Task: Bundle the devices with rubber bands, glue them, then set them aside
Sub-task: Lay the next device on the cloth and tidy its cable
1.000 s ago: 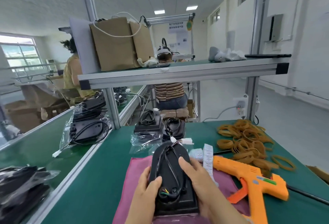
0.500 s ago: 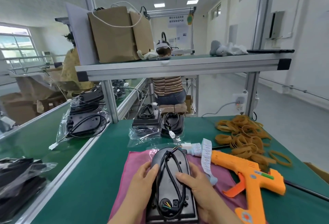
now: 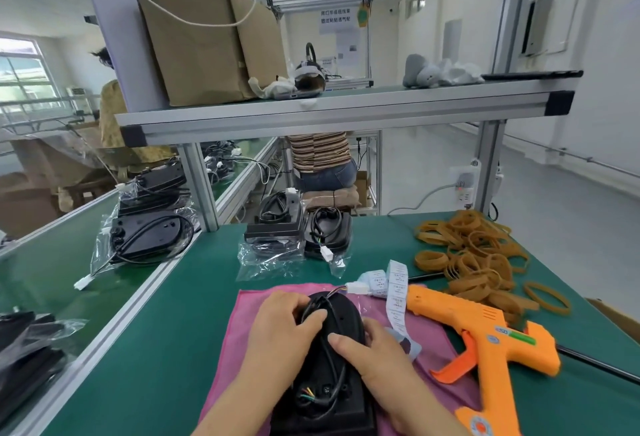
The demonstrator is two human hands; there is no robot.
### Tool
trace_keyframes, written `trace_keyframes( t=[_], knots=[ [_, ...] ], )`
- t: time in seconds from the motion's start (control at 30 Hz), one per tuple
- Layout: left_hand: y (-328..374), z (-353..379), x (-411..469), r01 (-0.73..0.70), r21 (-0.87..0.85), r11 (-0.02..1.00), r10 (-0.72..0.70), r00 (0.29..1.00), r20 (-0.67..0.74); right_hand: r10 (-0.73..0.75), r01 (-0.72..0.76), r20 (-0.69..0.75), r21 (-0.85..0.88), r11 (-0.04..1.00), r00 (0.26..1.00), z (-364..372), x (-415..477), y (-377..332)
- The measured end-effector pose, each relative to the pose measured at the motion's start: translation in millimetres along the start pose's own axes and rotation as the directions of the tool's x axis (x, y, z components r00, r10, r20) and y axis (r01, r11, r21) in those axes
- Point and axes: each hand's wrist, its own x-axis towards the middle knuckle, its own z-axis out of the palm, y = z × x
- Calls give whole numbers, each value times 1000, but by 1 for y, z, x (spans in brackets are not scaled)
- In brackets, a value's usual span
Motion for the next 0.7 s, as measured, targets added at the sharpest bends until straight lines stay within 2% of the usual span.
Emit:
trace_keyframes(
  t=[0.07,0.17,0.27,0.33,0.5,0.7],
  knots=[
    [6,-1,9,28,46,999,-29,999,21,-11,11,11,5,1000,1000,0,0,0],
    [8,-7,23,93,91,992,-106,982,156,-39,39,26,17,999,999,-1,0,2],
    [8,-12,32,199,-104,974,-160,941,297,-94,93,47,36,995,994,-2,0,4],
    [9,-13,32,210,-169,963,-140,926,351,-127,125,67,29,992,990,-2,0,4],
    [9,-9,28,154,-181,971,-97,952,292,-126,120,80,78,990,989,-1,2,4],
    [1,-16,29,221,-307,926,-173,969,175,-138,129,70,124,984,988,1,3,6]
  ],
)
